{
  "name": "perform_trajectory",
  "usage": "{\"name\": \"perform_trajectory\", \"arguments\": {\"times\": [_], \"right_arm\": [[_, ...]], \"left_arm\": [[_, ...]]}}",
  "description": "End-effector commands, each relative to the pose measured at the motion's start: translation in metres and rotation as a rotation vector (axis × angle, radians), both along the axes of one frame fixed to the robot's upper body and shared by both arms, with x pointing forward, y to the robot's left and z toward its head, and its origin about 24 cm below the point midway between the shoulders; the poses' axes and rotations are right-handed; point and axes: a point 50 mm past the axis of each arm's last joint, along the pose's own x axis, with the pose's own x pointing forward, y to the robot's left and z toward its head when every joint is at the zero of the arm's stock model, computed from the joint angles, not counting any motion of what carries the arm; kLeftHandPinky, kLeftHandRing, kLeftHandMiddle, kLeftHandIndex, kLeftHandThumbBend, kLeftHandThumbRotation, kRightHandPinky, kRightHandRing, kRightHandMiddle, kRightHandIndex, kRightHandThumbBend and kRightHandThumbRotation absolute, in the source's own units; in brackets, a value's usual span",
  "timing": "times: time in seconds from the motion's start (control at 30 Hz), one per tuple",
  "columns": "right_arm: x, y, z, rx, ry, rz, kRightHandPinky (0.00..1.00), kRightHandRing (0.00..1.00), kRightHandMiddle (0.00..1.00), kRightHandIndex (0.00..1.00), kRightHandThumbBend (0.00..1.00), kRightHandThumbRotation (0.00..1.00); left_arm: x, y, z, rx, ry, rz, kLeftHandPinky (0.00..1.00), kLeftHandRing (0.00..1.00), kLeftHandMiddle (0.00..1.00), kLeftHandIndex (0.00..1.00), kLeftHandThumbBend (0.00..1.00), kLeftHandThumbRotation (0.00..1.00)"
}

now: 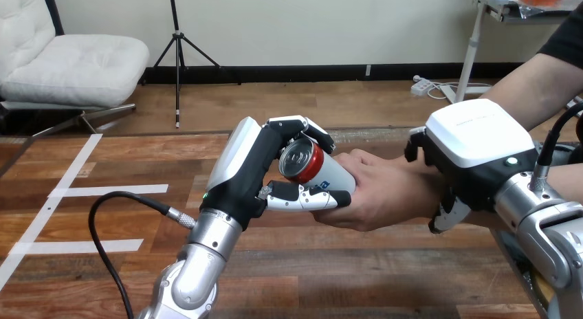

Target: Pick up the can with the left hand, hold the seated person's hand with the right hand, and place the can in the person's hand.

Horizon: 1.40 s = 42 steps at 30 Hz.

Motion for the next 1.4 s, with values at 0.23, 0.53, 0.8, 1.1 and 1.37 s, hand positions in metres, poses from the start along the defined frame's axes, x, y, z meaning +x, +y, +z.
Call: {"name": "perform_trajectory", "arguments": {"times": [0.23, 0.53, 0.8, 1.1, 1.37], "right_arm": [[-0.004, 0.012, 0.014, 0.009, -0.031, 0.046, 0.65, 0.68, 0.70, 0.69, 0.95, 0.00], [-0.005, 0.011, 0.012, 0.013, -0.033, 0.055, 0.67, 0.72, 0.73, 0.72, 0.94, 0.01], [-0.005, 0.011, 0.011, 0.021, -0.065, 0.068, 0.67, 0.73, 0.75, 0.74, 0.94, 0.01], [-0.006, 0.011, 0.012, 0.038, -0.099, 0.084, 0.68, 0.74, 0.76, 0.76, 0.93, 0.02], [-0.008, 0.011, 0.014, 0.061, -0.121, 0.094, 0.68, 0.74, 0.76, 0.76, 0.94, 0.00]], "left_arm": [[0.006, -0.003, 0.020, -0.039, -0.057, -0.034, 0.35, 0.41, 0.49, 0.52, 0.68, 0.00], [0.009, 0.001, 0.019, -0.032, -0.044, -0.015, 0.34, 0.40, 0.48, 0.52, 0.67, 0.00], [0.010, 0.005, 0.017, -0.031, -0.042, 0.004, 0.34, 0.40, 0.48, 0.52, 0.66, 0.00], [0.010, 0.008, 0.016, -0.006, -0.044, 0.020, 0.34, 0.40, 0.48, 0.52, 0.68, 0.00], [0.009, 0.010, 0.017, 0.052, -0.040, 0.016, 0.35, 0.42, 0.50, 0.55, 0.69, 0.00]]}}
